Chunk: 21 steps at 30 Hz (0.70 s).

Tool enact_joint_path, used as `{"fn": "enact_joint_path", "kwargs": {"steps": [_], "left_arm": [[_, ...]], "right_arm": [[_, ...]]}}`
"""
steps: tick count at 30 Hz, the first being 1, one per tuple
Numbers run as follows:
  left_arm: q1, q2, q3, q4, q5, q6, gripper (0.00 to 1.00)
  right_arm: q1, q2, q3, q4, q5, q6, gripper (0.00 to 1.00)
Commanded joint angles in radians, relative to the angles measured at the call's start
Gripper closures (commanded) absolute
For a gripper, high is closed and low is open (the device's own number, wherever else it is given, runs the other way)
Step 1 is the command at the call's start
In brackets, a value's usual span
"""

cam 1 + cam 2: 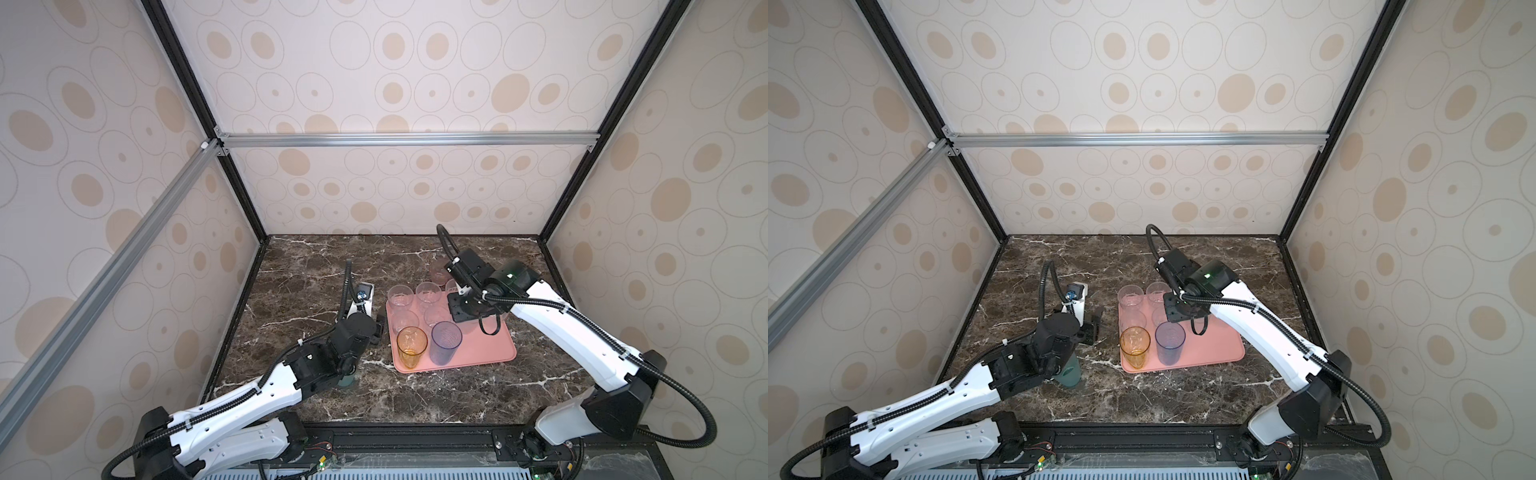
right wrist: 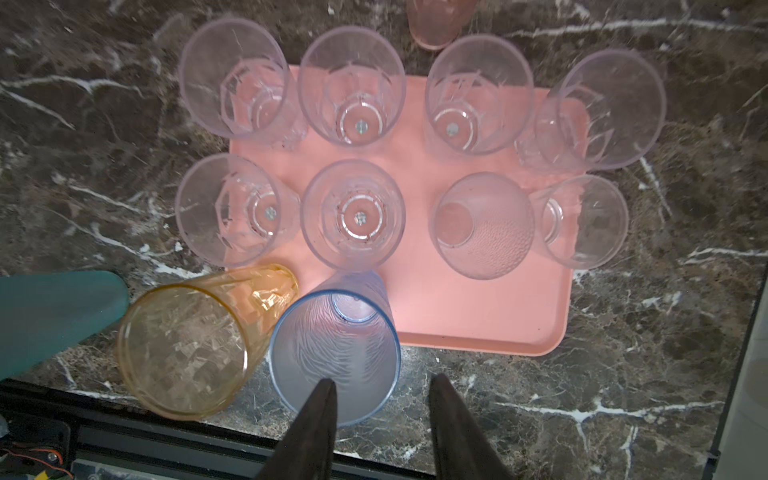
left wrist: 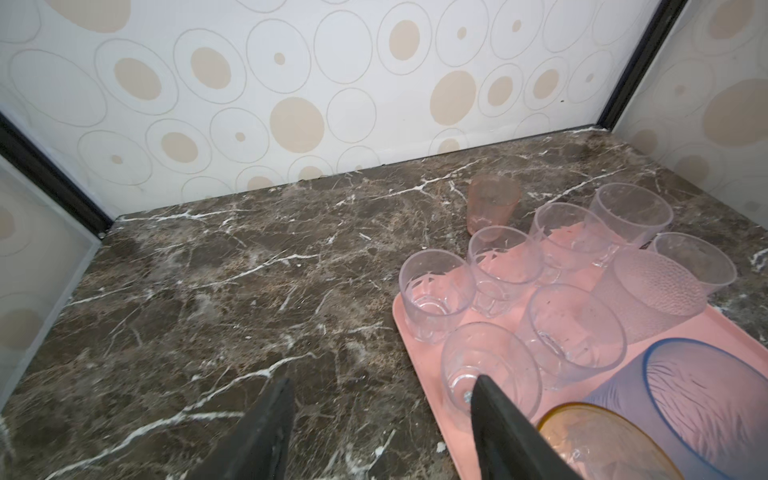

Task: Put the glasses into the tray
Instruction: 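Open the right gripper while the left gripper reaches to the teal glass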

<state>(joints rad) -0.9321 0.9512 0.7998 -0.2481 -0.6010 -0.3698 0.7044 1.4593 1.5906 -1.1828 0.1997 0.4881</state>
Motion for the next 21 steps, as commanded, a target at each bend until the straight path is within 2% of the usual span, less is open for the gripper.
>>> {"fn": "enact_joint_path", "kwargs": {"steps": [1,5,6,9,13,16,21], "left_arm": [[0.083,-0.066,0.068,-0.255,0.055,-0.073,0.34],[0.268,-0.133,0.073,-0.414,0.281,-0.122,0.40],[0.299,-0.141,0.076,-0.447,0.310,-0.160,0.43],[0.368,-0.151,0.079,-0.493,0.457,-0.171,0.48],[0.418,-0.151,0.069,-0.578,0.453,-0.217,0.49],[0.429,-0.213,0.014,-0.561,0.476,-0.294,0.47],[0.436,-0.301,-0.033,-0.621,0.422,-0.396,0.47]], "right_arm": [[-0.005,-0.010,0.018,0.057,0.040,0.006,0.60],[-0.005,0.009,-0.009,0.198,-0.019,0.035,0.60],[-0.005,0.022,-0.008,0.211,-0.030,0.038,0.60],[-0.005,0.061,0.005,0.239,-0.054,0.031,0.60],[-0.005,0.083,-0.009,0.272,-0.079,0.024,0.60],[-0.005,0.083,-0.034,0.297,-0.092,0.023,0.60],[-0.005,0.084,-0.076,0.349,-0.107,0.024,0.60]]}}
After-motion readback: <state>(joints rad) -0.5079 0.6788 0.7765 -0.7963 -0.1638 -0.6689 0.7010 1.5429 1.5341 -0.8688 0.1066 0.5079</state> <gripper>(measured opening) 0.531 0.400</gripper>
